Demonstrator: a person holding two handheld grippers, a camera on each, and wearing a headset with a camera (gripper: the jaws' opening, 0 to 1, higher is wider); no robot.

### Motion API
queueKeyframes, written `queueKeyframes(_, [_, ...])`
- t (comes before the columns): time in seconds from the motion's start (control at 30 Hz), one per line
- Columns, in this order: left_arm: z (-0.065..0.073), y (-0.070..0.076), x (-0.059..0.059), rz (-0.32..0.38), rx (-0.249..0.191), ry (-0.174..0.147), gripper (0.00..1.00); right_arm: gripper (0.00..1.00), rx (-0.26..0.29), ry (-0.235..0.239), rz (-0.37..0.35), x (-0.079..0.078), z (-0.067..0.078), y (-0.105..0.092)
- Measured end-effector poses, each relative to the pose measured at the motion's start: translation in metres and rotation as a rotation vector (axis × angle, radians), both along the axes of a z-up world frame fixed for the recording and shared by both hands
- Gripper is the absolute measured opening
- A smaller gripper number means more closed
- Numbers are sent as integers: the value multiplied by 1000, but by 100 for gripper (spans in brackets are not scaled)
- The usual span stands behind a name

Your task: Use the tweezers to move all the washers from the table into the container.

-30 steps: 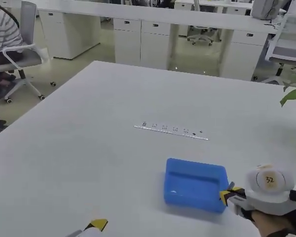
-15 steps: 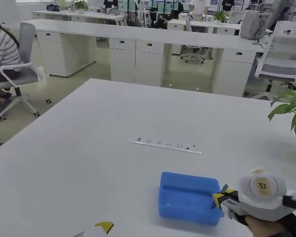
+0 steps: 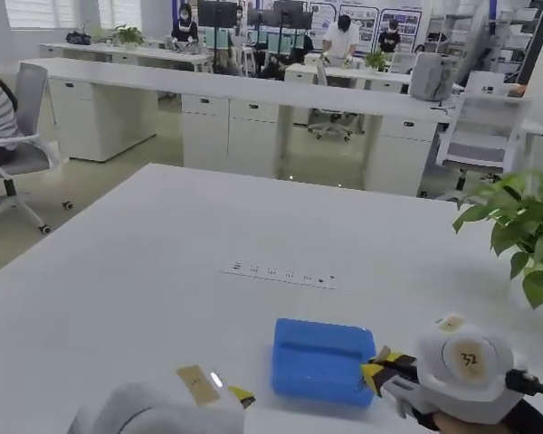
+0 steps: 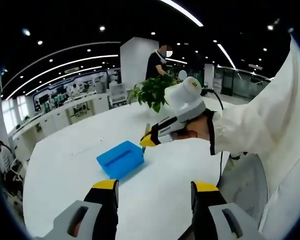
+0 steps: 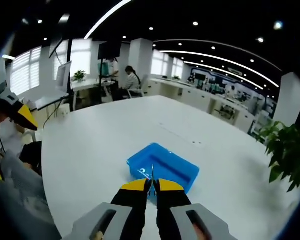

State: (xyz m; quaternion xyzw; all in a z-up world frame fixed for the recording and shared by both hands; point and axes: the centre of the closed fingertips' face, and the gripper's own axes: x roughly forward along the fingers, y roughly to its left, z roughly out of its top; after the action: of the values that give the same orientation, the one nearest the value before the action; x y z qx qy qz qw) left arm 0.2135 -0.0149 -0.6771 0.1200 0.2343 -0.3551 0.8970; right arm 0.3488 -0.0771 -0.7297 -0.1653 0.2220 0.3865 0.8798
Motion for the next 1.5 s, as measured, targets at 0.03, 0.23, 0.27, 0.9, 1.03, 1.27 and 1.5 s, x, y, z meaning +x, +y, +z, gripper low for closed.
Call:
queueKeyframes(0.03, [2,-2,0,-12,0,-3,55,3,5,1,8,-5,2,1])
queueKeyframes(0.23, [21,-14,7,-116,-40,-7,44,3,35,78,155,-50,6,15])
queueKeyframes(0.27, [26,-17,8,-146,-43,-13,41,3,41,99,167,-58,7,16])
queueKeyframes(0.9, [27,-54,4,-438,57,-26,18,3,-111,122,436,-124,12,33])
queueKeyframes(1.03, [6,-55,-1,-472,102,12,12,3,-145,131,482,-134,2,37])
queueKeyframes(1.27, [-18,-57,-12,-524,134,62,1,3,-202,157,562,-146,-14,37])
queueKeyframes(1.5, [-37,-53,-17,-567,185,65,0,3,-226,183,600,-150,-33,40])
